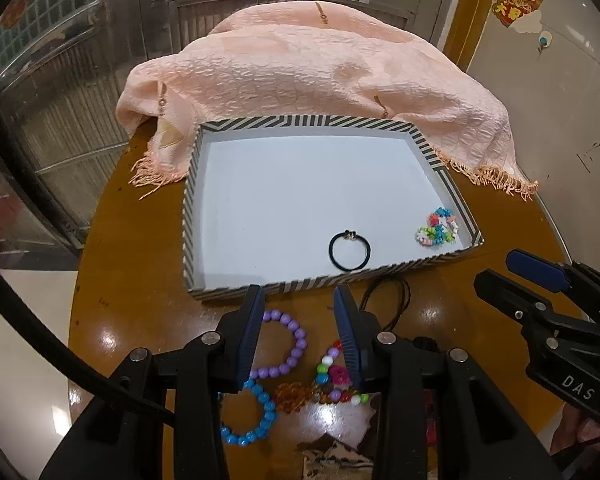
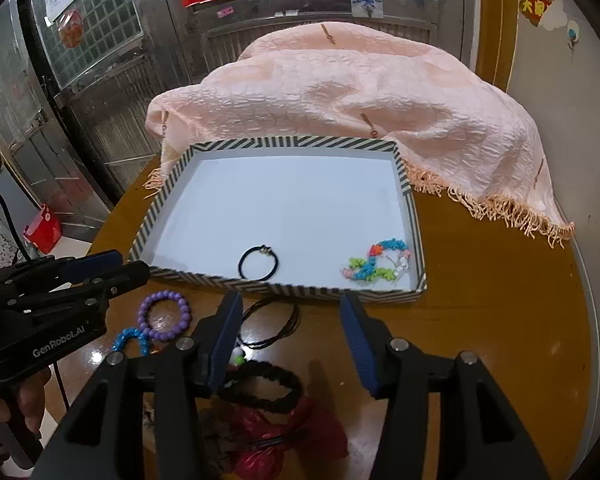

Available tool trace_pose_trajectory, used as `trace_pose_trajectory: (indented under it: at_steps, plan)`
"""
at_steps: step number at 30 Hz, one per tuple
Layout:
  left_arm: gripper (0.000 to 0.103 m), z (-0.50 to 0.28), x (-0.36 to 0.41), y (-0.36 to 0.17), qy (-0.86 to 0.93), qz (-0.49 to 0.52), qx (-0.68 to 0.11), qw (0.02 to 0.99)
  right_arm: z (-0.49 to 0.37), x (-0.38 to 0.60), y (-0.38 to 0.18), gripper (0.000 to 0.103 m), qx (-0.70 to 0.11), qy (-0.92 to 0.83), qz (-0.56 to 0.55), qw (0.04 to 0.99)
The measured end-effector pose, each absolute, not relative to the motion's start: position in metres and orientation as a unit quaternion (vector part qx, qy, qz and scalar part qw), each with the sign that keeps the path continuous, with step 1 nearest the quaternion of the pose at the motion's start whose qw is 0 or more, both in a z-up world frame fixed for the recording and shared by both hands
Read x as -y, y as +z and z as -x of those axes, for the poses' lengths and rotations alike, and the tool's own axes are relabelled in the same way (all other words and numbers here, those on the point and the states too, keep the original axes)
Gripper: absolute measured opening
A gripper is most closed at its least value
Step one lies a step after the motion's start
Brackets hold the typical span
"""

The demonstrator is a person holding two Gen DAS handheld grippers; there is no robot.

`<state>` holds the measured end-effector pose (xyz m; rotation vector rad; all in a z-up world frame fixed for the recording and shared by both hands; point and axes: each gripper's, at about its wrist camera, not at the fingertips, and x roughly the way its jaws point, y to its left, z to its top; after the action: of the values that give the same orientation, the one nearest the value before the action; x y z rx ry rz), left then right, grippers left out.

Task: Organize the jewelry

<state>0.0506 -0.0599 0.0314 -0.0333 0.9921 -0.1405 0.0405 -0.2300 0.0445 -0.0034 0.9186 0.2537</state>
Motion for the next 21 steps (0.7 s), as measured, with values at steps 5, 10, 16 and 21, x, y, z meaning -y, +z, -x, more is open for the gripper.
trace_pose_trajectory:
  at_steps: [5, 10, 16, 21]
  plan:
    - [0.033, -0.038, 0.053, 0.034, -0.066, 0.014, -0.471, 0.88, -0.026, 0.223, 0.047, 0.055, -0.44, 0.126, 0.003, 0.889]
    - [0.033, -0.026, 0.051, 0.037, -0.065, 0.009, -0.465, 0.883, -0.014, 0.219, 0.048, 0.059, -0.436, 0.125, 0.005, 0.891]
    - [0.033, -0.016, 0.047, 0.038, -0.066, 0.008, -0.461, 0.885, -0.004, 0.218, 0.05, 0.059, -0.432, 0.122, 0.003, 0.893]
    - [0.033, -0.009, 0.045, 0.039, -0.065, 0.009, -0.459, 0.886, 0.003, 0.217, 0.05, 0.06, -0.431, 0.119, 0.001, 0.894]
